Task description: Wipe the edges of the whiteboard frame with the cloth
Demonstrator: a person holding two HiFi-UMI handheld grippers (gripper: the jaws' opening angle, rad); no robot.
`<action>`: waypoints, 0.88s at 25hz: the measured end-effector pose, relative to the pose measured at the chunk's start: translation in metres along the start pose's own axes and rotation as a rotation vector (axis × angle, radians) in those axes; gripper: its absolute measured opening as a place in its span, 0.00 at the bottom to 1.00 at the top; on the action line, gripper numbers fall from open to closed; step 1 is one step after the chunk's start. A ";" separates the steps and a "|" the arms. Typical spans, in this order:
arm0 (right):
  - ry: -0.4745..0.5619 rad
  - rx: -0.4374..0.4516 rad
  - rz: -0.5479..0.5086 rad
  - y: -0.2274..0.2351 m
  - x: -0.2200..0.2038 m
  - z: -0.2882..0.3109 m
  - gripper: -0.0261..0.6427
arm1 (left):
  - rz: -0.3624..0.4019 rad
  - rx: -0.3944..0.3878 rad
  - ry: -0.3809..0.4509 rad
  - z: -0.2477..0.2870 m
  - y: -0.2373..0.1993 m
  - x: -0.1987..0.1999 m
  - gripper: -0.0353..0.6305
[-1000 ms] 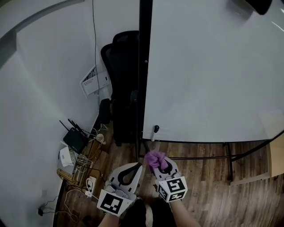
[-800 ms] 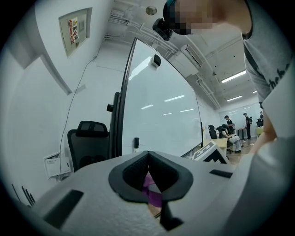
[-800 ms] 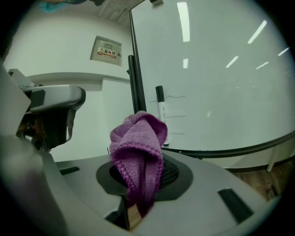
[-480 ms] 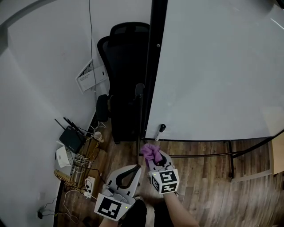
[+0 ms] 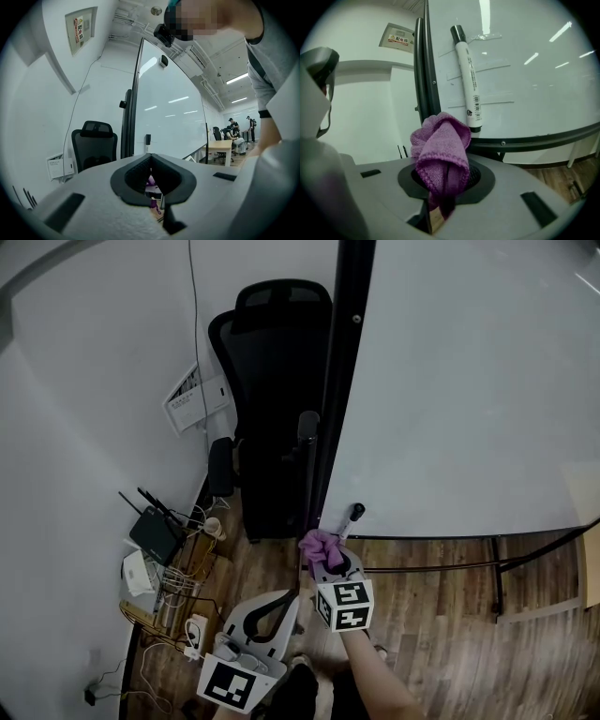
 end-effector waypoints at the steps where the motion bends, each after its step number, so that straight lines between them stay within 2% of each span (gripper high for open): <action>1: -0.003 -0.004 0.004 0.000 0.000 0.002 0.16 | -0.001 0.002 0.000 -0.001 -0.001 0.000 0.08; 9: -0.005 -0.034 0.021 0.008 -0.003 0.001 0.16 | -0.008 0.012 -0.009 -0.001 -0.006 -0.001 0.08; 22: -0.020 -0.112 0.020 0.059 -0.017 -0.024 0.16 | -0.003 -0.011 -0.021 0.021 0.014 -0.005 0.08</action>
Point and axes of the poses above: the fingertips, and each gripper's own axes: z forward along the fingers, y to its right, x out of its top, the point moved 6 cm from there along -z, backward along the fingers, and after that the axes turned 10 degrees about -z, right-handed, at the moved point
